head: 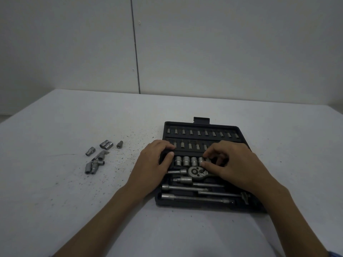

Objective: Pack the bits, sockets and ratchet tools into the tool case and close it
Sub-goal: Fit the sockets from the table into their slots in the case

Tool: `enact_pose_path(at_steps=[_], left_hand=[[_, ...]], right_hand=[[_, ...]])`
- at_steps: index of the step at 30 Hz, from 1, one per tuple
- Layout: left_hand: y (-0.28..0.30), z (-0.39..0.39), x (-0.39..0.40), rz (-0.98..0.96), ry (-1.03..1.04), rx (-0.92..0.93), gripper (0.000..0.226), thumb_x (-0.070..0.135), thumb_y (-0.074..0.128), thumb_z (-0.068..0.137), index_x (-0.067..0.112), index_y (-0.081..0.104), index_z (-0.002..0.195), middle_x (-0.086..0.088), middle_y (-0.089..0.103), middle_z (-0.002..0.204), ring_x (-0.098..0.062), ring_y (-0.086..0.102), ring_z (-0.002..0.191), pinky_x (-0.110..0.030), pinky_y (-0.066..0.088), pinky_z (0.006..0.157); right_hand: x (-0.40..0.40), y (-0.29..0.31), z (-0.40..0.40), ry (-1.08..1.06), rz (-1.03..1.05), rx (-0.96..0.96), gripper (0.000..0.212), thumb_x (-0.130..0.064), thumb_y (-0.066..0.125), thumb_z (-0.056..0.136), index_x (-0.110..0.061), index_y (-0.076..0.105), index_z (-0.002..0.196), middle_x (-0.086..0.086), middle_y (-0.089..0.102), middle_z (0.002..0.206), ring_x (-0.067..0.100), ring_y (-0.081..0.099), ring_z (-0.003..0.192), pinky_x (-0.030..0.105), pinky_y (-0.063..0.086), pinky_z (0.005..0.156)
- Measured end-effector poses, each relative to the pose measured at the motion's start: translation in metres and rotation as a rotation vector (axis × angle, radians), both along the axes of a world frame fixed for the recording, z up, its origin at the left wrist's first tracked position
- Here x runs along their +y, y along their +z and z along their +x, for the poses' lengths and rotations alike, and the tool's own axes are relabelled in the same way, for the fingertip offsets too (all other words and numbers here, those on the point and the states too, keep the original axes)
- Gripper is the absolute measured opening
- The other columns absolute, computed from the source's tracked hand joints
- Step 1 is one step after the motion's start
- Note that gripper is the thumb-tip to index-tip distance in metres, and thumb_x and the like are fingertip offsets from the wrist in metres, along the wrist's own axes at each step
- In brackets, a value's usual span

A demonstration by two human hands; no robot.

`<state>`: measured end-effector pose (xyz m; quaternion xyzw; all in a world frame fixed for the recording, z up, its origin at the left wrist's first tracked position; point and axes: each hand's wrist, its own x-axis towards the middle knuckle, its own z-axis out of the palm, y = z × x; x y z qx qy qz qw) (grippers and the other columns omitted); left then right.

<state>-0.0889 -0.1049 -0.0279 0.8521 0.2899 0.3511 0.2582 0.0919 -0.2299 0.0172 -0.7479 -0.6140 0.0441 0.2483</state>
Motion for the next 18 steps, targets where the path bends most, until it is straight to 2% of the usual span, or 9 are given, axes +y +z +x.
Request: enact_pose_path(at_steps=[8, 11, 15, 18], left_hand=[[0.002, -0.001, -0.001, -0.009, -0.002, 0.015, 0.018, 0.016, 0.054, 0.092, 0.014, 0.063, 0.107, 0.005, 0.06, 0.11, -0.006, 0.053, 0.101, -0.019, 0.041, 0.091], [0.004, -0.002, -0.003, -0.006, 0.006, 0.03, 0.019, 0.018, 0.054, 0.092, 0.015, 0.061, 0.109, 0.006, 0.058, 0.112, -0.005, 0.052, 0.102, -0.017, 0.039, 0.091], [0.004, -0.007, -0.009, 0.0, -0.008, 0.068, 0.02, 0.022, 0.052, 0.093, 0.017, 0.059, 0.111, 0.008, 0.057, 0.113, -0.006, 0.052, 0.104, -0.025, 0.044, 0.093], [0.004, -0.014, -0.011, 0.015, -0.02, 0.087, 0.019, 0.025, 0.052, 0.093, 0.02, 0.058, 0.111, 0.011, 0.056, 0.114, -0.005, 0.051, 0.105, -0.024, 0.043, 0.092]], right_hand=[[0.001, 0.001, -0.006, -0.032, -0.016, -0.023, 0.013, -0.048, 0.063, 0.08, -0.036, 0.065, 0.085, -0.018, 0.06, 0.082, -0.003, 0.056, 0.074, 0.026, 0.051, 0.064], [0.004, 0.001, -0.013, -0.028, -0.021, -0.014, 0.01, -0.044, 0.062, 0.083, -0.036, 0.064, 0.089, -0.018, 0.058, 0.09, -0.002, 0.055, 0.082, 0.024, 0.048, 0.069], [0.01, 0.002, -0.024, -0.006, 0.007, 0.002, 0.013, -0.04, 0.061, 0.086, -0.035, 0.063, 0.098, -0.019, 0.055, 0.098, -0.004, 0.053, 0.09, 0.024, 0.047, 0.077], [0.018, 0.003, -0.035, 0.032, 0.014, -0.013, 0.017, -0.04, 0.06, 0.087, -0.035, 0.062, 0.103, -0.018, 0.055, 0.102, 0.0, 0.053, 0.096, 0.026, 0.048, 0.081]])
